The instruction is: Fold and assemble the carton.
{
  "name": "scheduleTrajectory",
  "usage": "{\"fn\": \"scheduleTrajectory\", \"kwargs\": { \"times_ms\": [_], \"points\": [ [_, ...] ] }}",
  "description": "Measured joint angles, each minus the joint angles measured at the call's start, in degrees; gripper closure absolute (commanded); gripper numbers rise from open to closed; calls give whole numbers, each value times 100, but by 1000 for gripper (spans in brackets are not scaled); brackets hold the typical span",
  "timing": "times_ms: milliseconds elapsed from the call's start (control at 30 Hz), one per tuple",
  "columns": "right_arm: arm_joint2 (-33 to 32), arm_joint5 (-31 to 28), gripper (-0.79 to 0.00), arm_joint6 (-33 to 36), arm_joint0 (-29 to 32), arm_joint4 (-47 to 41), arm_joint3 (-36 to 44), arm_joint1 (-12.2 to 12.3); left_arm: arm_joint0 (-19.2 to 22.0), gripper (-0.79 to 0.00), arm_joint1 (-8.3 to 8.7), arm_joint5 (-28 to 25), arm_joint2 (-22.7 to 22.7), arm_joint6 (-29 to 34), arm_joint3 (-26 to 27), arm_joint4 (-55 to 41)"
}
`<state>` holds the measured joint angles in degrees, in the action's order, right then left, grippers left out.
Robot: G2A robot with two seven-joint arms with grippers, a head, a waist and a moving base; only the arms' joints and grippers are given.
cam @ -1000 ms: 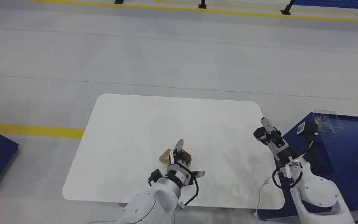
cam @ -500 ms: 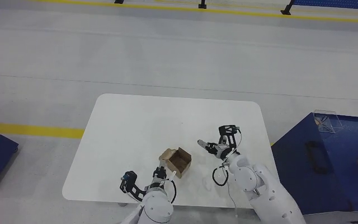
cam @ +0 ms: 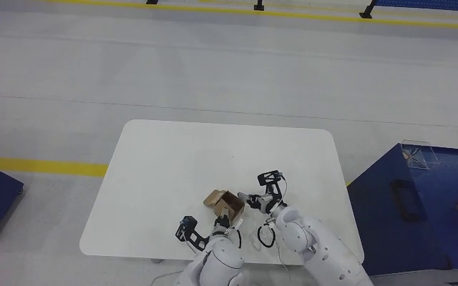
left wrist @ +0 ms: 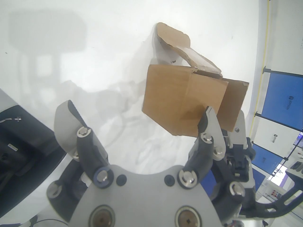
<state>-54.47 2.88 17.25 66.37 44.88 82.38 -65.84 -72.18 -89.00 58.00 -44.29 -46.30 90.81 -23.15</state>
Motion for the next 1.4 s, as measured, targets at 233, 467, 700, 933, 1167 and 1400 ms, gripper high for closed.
{"fn": "scheduleTrajectory", "kwargs": {
  "times_ms": [233, 467, 700, 933, 1167, 1400],
  "points": [
    [122, 2, -785, 94, -28, 74, -236, -77, 52, -785, -361, 0, -138, 0, -542, 137],
    [-138, -210, -785, -164, 17, -243, -146, -99, -6, -785, -675, 0, -358, 0, -587, 471],
    [-1002, -759, -785, -4, 640, -477, 476, 106, -415, -785, -926, 0, -681, 0, 431, 1024],
    [-1285, -1083, -785, 525, 1165, 251, 761, 248, -467, -785, -938, -1063, -708, -558, 1419, 253],
    [-450, -676, -785, 246, 641, 765, 179, 22, -419, -785, -843, -1734, -230, -579, 1491, 387],
    [168, 26, -785, -326, -277, 785, -697, -325, -420, -785, -845, -1722, -241, -580, 1490, 383]
  ]
}}
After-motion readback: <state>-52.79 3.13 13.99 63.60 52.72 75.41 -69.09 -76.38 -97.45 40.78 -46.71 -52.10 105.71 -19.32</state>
